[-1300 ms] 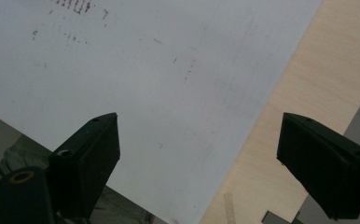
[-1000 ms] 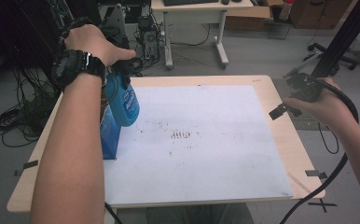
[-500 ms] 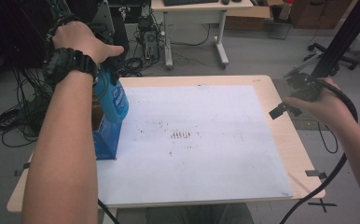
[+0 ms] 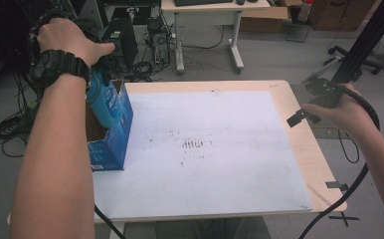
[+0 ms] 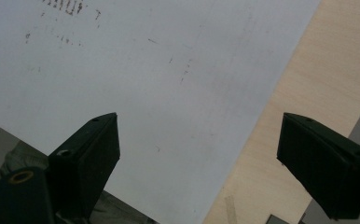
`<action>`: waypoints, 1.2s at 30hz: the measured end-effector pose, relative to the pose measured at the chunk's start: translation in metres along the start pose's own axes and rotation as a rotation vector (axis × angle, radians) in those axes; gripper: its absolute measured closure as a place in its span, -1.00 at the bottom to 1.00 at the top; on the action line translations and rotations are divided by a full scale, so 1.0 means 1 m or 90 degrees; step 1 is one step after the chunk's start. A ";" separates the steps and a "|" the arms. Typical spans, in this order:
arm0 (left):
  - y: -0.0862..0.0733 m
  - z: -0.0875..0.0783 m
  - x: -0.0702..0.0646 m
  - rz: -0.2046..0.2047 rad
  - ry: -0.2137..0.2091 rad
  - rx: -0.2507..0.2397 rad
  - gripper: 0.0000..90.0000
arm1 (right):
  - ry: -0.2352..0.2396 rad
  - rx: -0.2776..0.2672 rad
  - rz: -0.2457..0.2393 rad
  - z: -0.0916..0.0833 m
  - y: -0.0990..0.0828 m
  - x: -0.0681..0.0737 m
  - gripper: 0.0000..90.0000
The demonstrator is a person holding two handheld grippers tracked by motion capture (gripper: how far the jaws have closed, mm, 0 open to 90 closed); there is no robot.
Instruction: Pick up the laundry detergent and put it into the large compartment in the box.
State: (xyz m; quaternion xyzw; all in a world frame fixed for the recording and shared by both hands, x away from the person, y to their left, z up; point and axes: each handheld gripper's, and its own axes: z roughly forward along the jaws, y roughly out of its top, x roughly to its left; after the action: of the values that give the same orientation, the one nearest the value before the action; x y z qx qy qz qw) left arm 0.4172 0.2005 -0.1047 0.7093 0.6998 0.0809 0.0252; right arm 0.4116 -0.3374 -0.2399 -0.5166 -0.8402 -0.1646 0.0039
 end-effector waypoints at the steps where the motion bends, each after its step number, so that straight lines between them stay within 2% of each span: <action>1: 0.000 0.000 0.002 -0.001 0.005 0.004 -0.16 | 0.000 0.000 0.000 0.000 0.000 0.000 -0.71; 7: 0.001 -0.001 0.006 -0.009 0.038 0.000 -0.16 | -0.001 0.002 0.004 0.001 0.000 -0.002 -0.71; 16: 0.000 0.001 0.016 -0.028 0.056 -0.002 -0.16 | 0.000 0.003 0.008 0.001 -0.002 -0.005 -0.71; 26: 0.001 0.006 0.022 -0.032 0.069 0.004 -0.16 | -0.003 0.004 0.009 0.001 -0.003 -0.006 -0.71; 36: 0.001 0.009 0.025 -0.036 0.068 0.003 -0.16 | -0.006 0.005 0.010 0.001 -0.003 -0.006 -0.71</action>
State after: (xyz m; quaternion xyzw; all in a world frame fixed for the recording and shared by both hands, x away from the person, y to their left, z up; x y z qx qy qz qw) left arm 0.4193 0.2258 -0.1114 0.6841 0.7199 0.1164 -0.0116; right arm 0.4120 -0.3434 -0.2428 -0.5236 -0.8370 -0.1588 0.0035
